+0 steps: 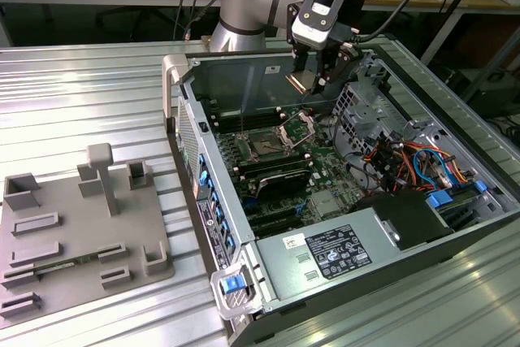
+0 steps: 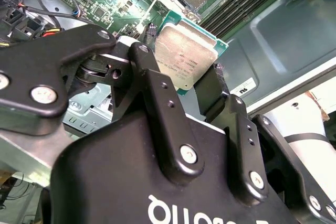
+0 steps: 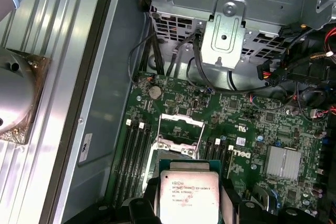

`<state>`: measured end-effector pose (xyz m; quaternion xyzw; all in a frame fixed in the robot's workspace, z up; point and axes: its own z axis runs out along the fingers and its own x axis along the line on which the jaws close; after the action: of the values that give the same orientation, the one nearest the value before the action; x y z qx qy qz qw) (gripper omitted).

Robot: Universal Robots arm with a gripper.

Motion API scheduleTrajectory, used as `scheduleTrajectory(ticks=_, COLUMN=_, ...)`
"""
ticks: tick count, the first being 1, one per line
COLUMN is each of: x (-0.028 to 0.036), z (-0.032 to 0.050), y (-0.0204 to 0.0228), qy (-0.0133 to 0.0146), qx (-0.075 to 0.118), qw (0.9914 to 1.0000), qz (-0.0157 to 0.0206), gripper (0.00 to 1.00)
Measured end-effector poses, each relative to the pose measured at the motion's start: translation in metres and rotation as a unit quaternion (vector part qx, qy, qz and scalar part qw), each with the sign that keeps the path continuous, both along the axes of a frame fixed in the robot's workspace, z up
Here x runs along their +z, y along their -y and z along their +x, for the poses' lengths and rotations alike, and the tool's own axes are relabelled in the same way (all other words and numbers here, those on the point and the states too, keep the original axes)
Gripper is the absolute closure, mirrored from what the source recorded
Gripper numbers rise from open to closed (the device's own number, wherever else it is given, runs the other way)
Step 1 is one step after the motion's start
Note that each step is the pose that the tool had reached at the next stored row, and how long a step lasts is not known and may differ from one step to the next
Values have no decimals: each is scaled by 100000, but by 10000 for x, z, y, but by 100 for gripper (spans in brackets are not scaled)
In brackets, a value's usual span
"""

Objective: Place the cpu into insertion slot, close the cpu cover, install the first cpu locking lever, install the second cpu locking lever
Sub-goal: 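Place the cpu into insertion slot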

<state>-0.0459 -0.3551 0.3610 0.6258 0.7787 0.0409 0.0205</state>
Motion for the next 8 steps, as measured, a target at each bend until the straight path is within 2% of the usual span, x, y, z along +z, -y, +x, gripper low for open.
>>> scheduleTrajectory(ticks=8, x=0, z=0, y=0, qy=1, qx=-72, qw=100000, qz=0, gripper=45)
